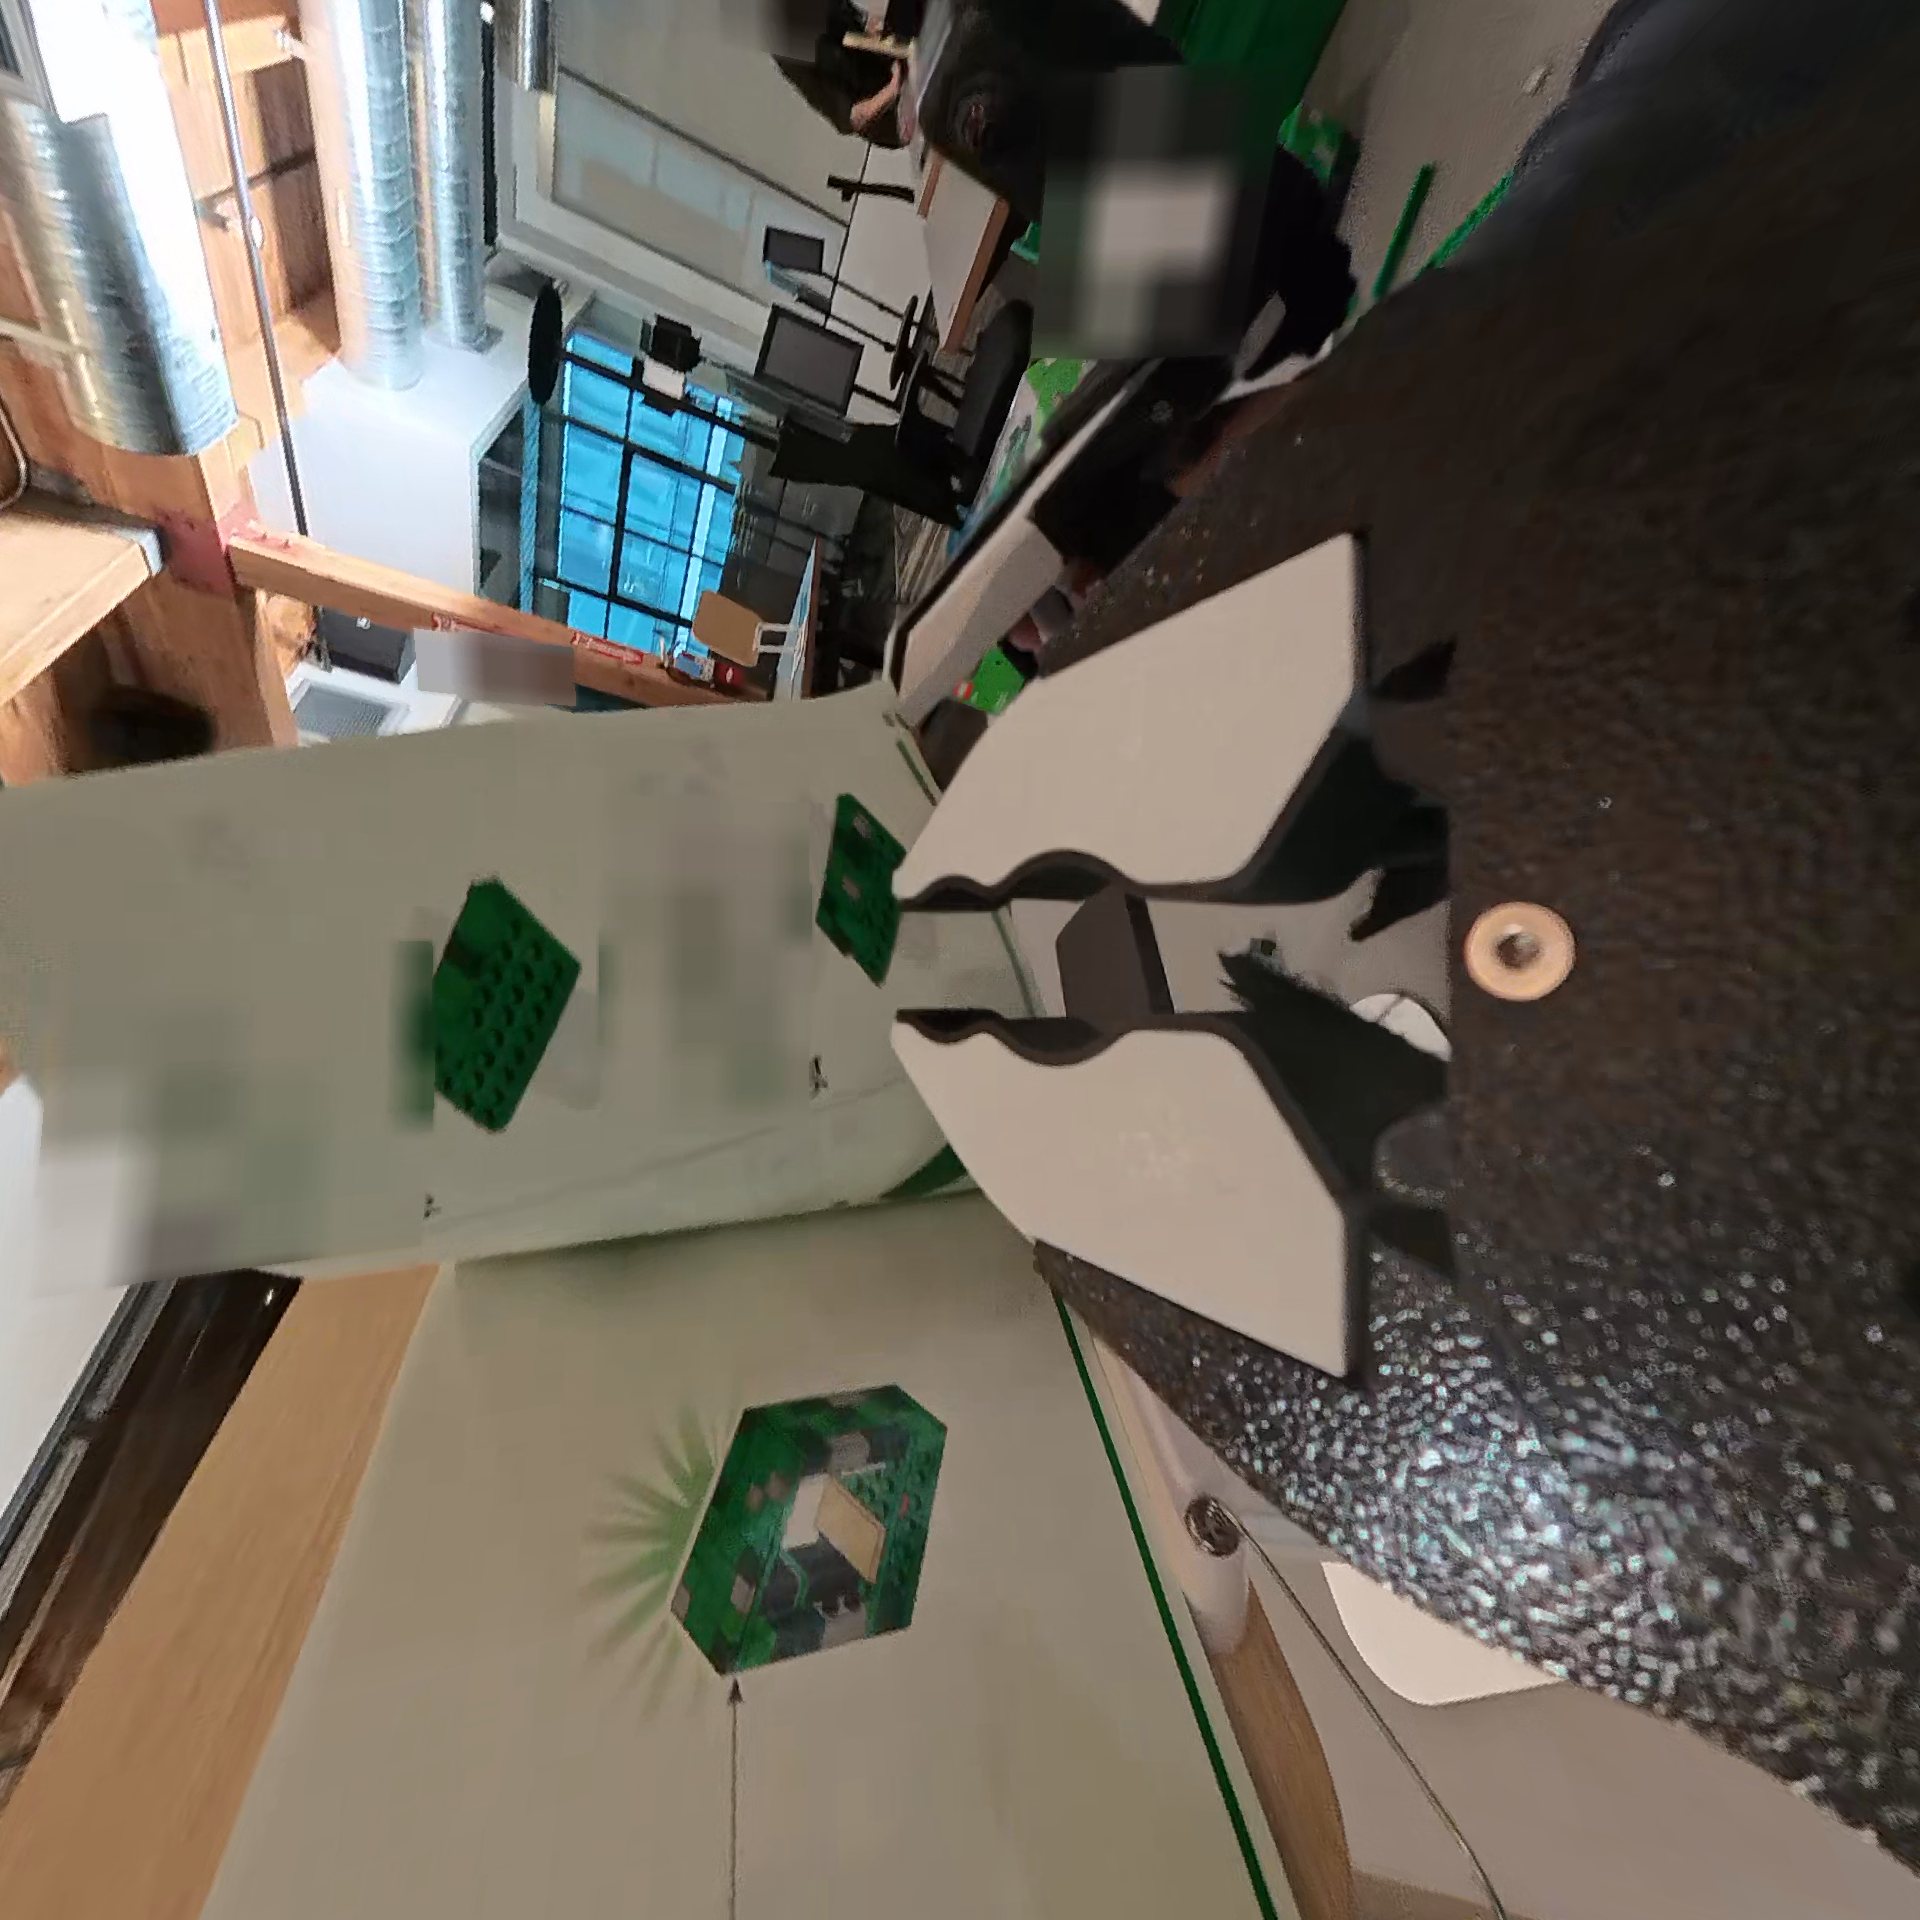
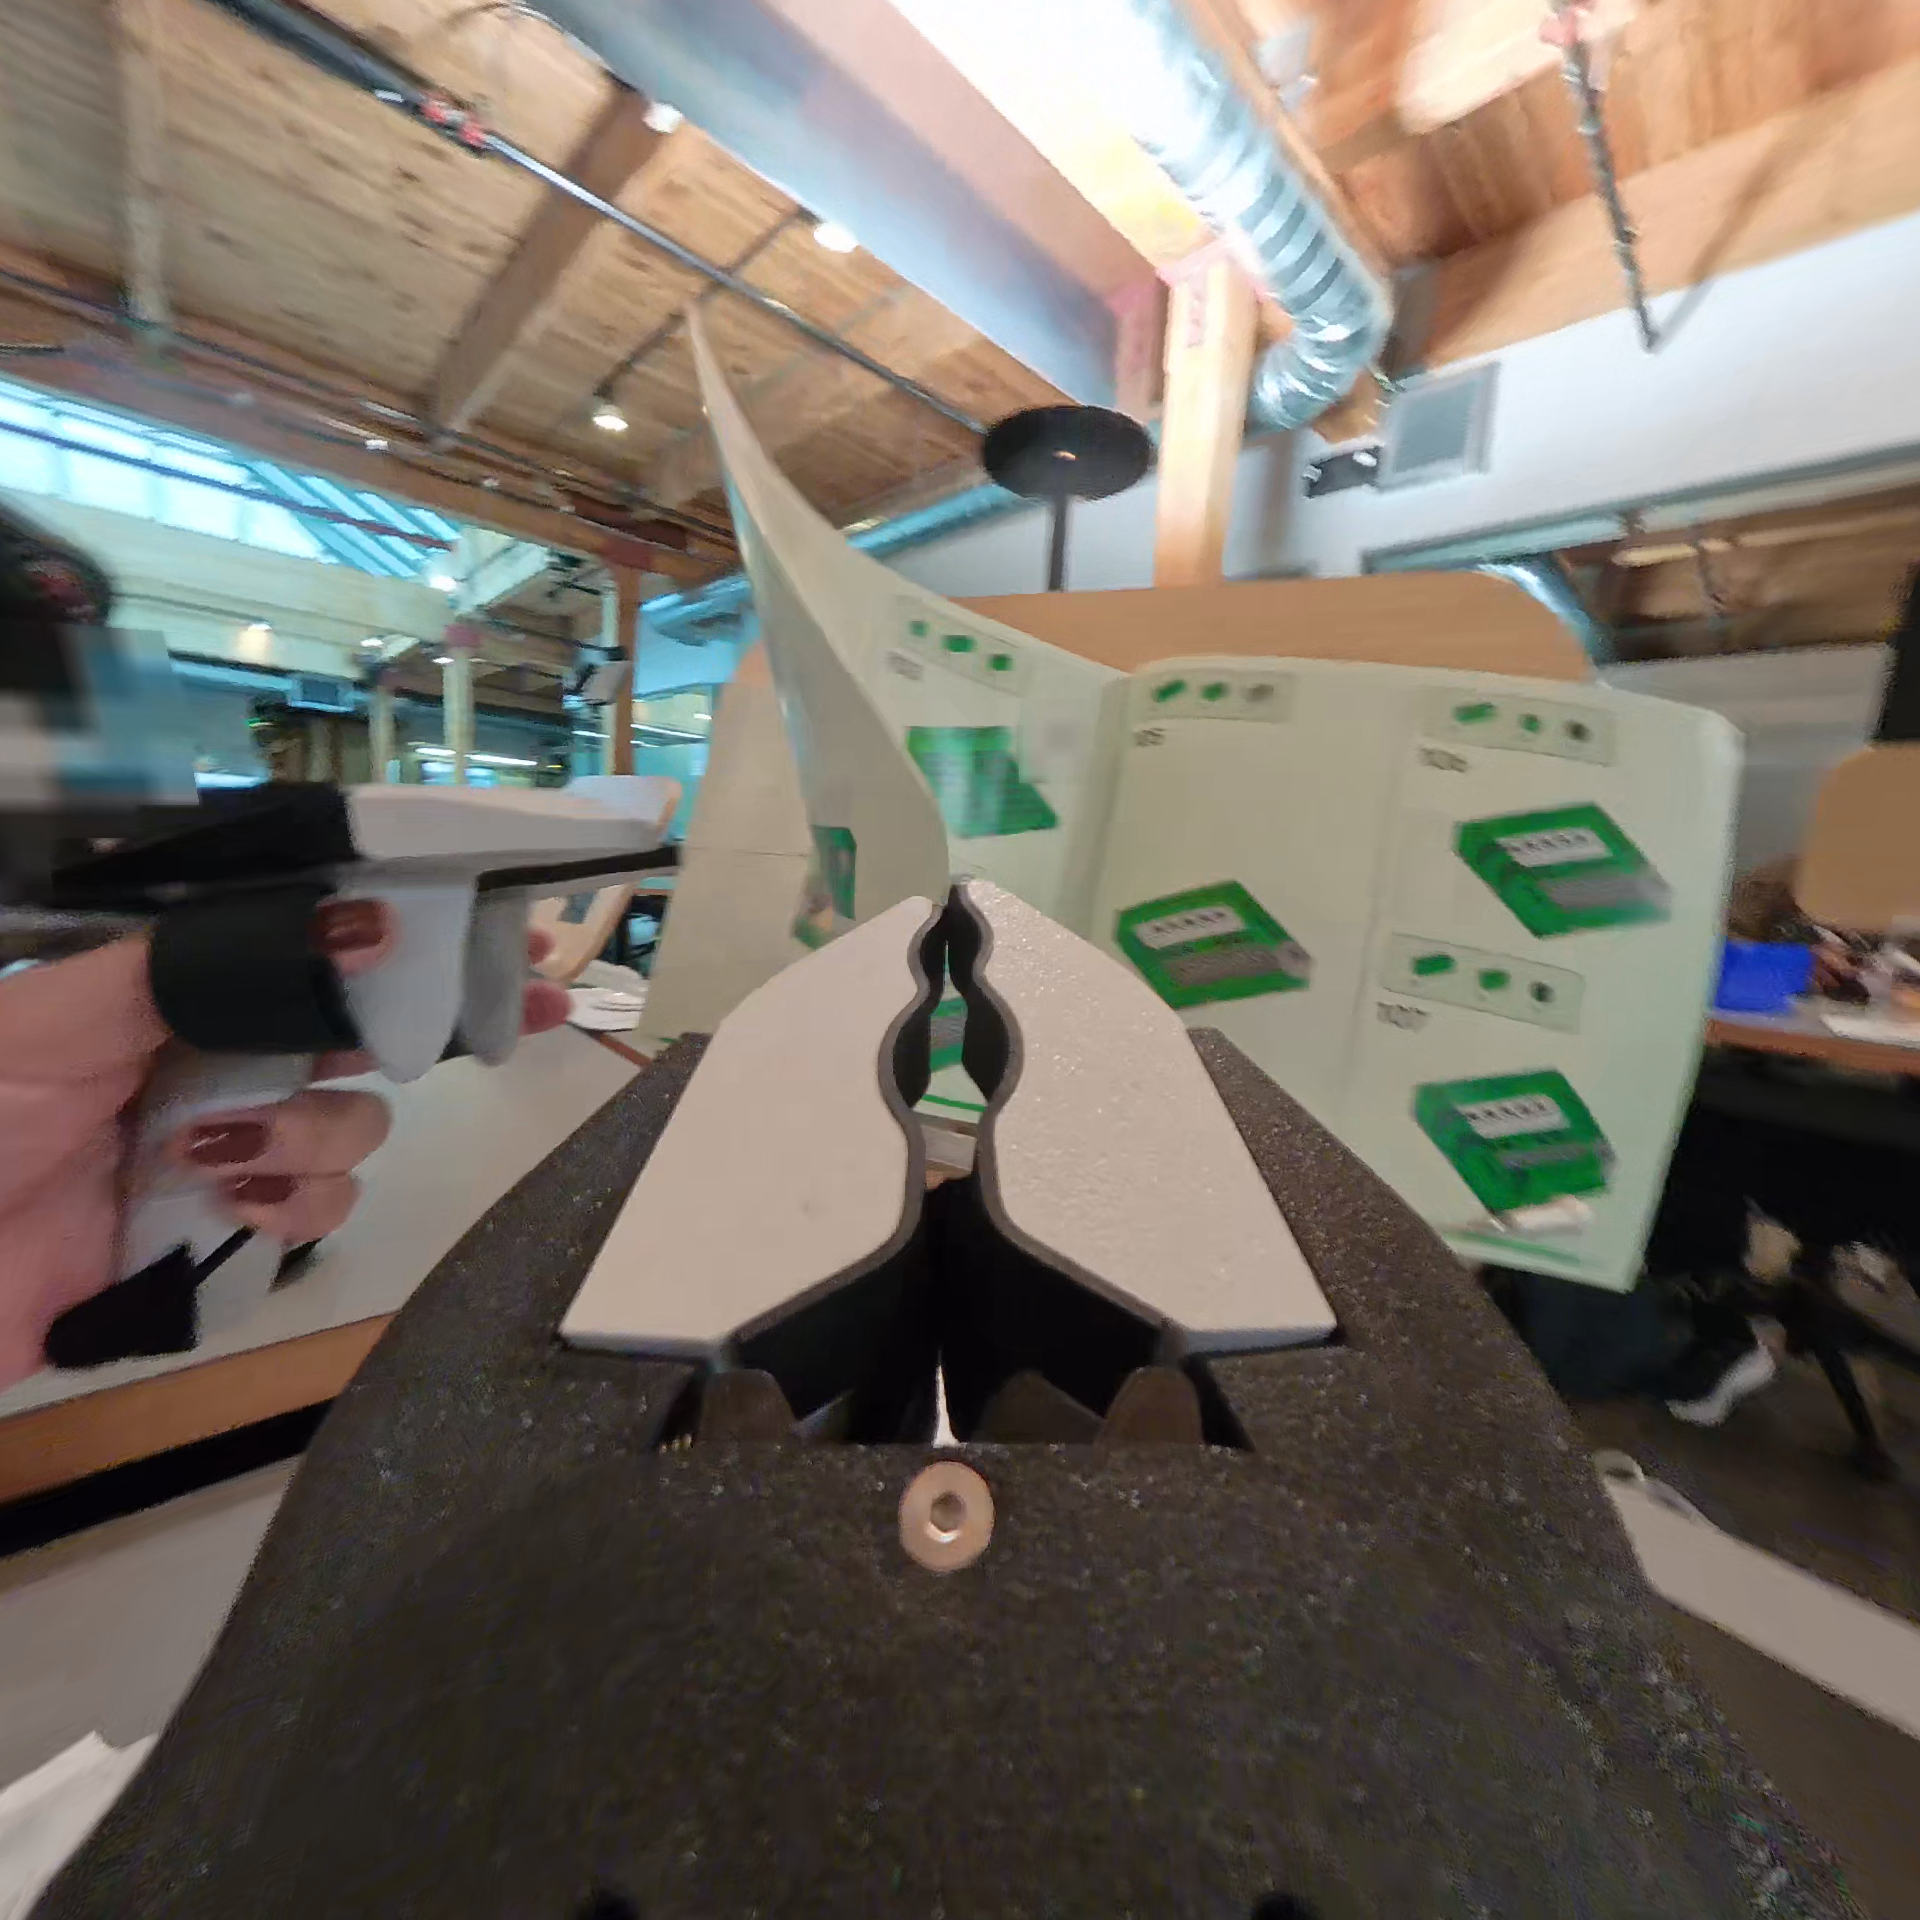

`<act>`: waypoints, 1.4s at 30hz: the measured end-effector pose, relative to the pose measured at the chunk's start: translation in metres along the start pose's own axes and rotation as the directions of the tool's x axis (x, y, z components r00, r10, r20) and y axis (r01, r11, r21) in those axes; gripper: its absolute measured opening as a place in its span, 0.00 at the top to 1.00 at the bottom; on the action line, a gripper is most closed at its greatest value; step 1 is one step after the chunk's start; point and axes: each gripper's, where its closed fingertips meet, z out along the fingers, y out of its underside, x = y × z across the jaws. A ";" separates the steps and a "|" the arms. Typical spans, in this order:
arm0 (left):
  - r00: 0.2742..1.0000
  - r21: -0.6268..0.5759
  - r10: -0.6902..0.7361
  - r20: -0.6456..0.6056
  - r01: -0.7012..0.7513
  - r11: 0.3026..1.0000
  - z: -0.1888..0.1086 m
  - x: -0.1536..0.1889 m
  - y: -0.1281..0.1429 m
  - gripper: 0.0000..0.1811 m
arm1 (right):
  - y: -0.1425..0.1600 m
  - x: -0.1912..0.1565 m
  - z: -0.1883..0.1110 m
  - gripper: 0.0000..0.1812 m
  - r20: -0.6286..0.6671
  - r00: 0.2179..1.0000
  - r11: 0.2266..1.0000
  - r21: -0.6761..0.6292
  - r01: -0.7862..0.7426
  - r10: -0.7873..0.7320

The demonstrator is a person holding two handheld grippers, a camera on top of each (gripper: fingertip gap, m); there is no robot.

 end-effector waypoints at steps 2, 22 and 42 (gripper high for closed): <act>0.999 -0.005 -0.001 -0.042 0.001 1.000 0.000 0.005 0.000 0.83 | 0.001 -0.017 0.004 1.00 0.090 0.995 0.999 0.012 0.035 -0.036; 0.923 0.021 -0.138 -0.358 0.156 0.988 -0.005 0.037 -0.006 0.87 | 0.010 -0.055 0.003 1.00 0.402 0.914 0.998 -0.008 0.055 -0.047; 0.892 -0.033 -0.243 -0.382 0.249 0.968 0.003 0.042 0.003 0.74 | 0.007 -0.069 0.001 1.00 0.409 0.898 0.986 0.032 0.165 -0.164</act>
